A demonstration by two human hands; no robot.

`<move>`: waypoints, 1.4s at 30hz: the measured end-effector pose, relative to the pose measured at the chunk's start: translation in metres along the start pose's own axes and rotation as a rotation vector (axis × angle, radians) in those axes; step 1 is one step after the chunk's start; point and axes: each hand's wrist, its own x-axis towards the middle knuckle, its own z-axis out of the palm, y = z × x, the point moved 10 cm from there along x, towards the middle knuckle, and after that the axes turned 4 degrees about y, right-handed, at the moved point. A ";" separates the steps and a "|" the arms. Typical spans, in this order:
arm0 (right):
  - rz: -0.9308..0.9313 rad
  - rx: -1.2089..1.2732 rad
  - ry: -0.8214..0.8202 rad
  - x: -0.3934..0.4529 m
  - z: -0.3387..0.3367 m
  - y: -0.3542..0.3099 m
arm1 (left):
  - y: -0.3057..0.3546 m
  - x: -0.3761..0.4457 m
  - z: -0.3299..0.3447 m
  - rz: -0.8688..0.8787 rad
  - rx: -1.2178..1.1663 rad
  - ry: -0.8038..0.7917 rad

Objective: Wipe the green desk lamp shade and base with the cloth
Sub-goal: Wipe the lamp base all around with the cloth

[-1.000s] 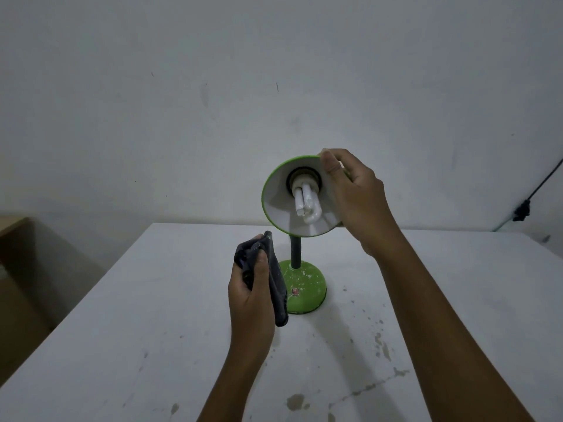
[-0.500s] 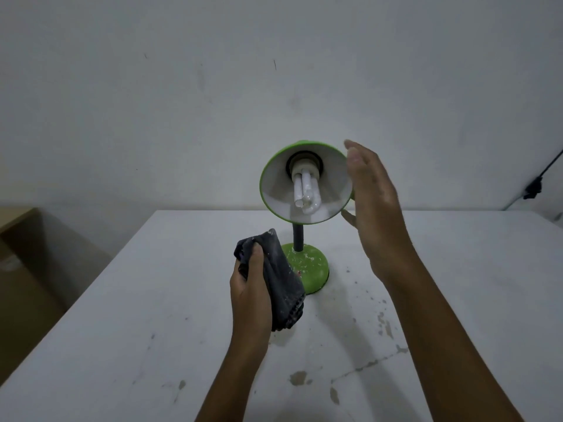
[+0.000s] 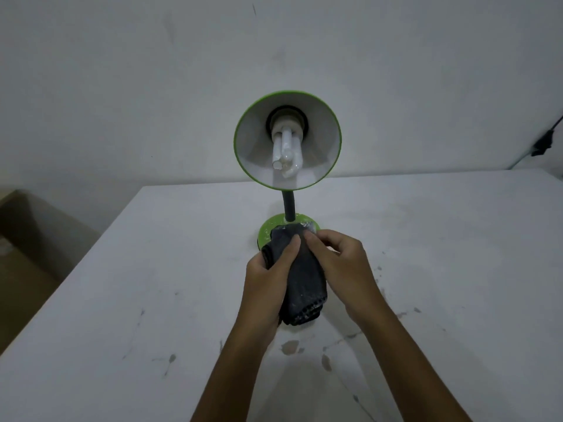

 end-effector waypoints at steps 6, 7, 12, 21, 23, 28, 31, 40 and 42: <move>-0.031 -0.003 -0.089 0.022 0.024 0.011 | 0.004 0.019 -0.017 0.040 0.155 0.028; -0.042 -0.019 -0.105 0.027 0.027 0.013 | 0.006 0.024 -0.025 0.037 0.159 0.060; -0.208 -0.175 0.165 0.057 -0.001 0.027 | 0.034 0.054 -0.058 0.133 0.386 0.202; -0.188 -0.520 0.064 0.068 0.003 0.068 | 0.080 0.133 -0.019 0.610 1.160 0.113; -0.198 -0.598 0.045 0.070 0.008 0.072 | 0.074 0.151 -0.007 0.657 1.254 0.092; -0.186 -0.585 0.048 0.071 0.007 0.076 | 0.056 0.170 0.011 0.631 1.283 -0.030; -0.161 -0.589 0.040 0.073 0.007 0.080 | 0.045 0.169 0.012 0.596 1.267 -0.130; -0.169 -0.576 0.057 0.073 0.005 0.079 | 0.059 0.170 0.003 0.669 1.230 -0.134; -0.177 -0.565 0.061 0.072 0.005 0.078 | 0.057 0.174 0.006 0.647 1.172 -0.070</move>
